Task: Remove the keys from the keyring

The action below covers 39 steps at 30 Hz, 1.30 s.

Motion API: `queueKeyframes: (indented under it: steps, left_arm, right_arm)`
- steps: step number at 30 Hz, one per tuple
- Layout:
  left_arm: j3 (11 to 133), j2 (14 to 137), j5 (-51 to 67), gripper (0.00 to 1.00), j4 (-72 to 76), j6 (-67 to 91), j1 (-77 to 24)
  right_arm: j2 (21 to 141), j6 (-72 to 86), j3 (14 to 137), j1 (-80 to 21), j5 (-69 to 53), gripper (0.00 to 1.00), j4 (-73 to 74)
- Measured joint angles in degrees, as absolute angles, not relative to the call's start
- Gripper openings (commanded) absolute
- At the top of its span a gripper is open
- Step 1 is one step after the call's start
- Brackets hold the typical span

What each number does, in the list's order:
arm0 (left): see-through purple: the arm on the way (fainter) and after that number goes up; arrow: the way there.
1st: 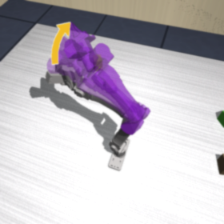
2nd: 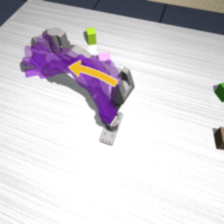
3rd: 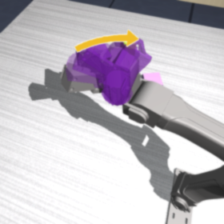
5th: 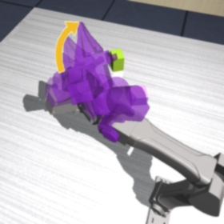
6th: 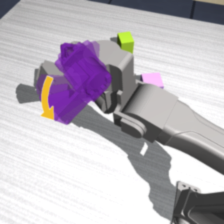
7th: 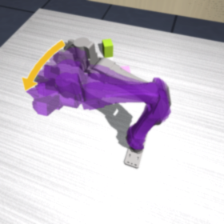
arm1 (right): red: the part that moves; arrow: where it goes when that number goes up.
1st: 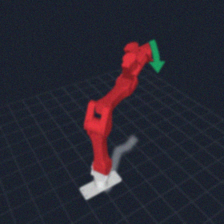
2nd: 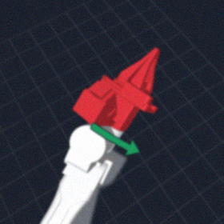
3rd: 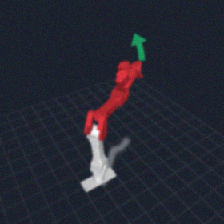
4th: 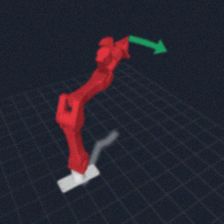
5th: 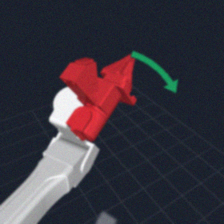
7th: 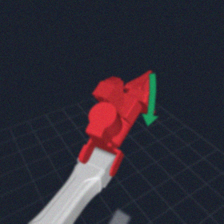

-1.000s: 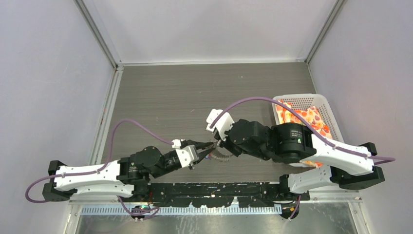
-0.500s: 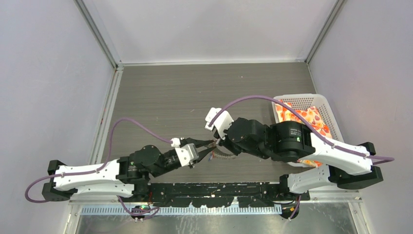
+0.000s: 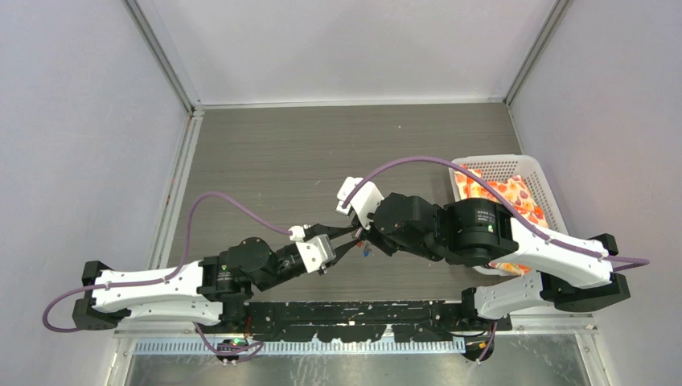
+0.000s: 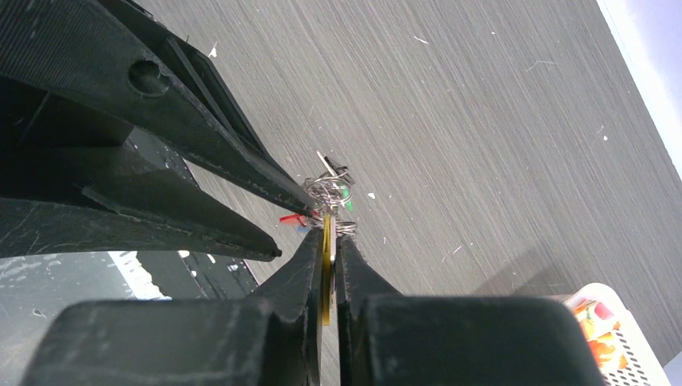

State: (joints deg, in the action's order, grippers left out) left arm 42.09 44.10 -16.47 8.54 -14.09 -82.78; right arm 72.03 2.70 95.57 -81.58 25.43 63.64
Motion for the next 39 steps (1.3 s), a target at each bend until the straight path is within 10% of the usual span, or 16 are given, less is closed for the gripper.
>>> queueKeyframes:
  steps: [13,20,39]
  left_arm:
    - [43.2,45.7,-18.4,0.26,9.1,-15.5,-82.8]
    - [43.7,46.6,-18.5,0.01,9.0,-15.6,-82.8]
    - [42.5,42.2,-18.9,0.01,9.4,-16.8,-82.8]
  right_arm:
    - [72.0,2.7,96.2,-81.7,25.4,0.01,63.9]
    - [72.1,2.7,96.3,-81.8,25.6,0.01,64.4]
    - [71.8,3.4,96.1,-82.5,32.3,0.01,66.1]
